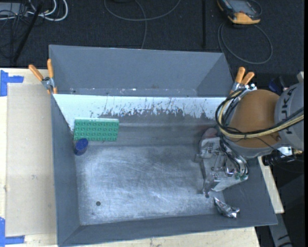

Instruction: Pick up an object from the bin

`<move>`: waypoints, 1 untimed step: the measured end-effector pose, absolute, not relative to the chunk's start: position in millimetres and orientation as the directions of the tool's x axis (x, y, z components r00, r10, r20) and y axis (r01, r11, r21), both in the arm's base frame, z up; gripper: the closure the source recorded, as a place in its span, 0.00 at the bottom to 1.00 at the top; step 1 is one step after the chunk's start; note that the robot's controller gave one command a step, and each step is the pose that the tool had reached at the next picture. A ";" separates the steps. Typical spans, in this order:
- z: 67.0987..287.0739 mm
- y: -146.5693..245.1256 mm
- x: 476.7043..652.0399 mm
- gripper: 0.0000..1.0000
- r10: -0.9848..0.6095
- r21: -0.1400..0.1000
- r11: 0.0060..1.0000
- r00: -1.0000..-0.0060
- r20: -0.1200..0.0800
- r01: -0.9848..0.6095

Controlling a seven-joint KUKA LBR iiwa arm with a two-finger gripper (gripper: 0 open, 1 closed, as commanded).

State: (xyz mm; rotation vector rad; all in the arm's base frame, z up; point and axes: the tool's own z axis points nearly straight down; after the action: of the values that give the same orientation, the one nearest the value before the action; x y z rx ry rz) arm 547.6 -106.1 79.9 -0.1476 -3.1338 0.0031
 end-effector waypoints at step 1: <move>107.5 -132.0 476.6 0.00 -0.079 0.000 0.997 -0.997 0.004 -0.079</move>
Offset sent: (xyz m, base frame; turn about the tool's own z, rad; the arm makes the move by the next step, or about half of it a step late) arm -0.0700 -0.0254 0.0281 -0.1769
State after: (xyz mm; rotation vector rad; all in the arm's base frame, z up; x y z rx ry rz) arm 476.6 -132.0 107.5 0.1246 -3.1350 0.0000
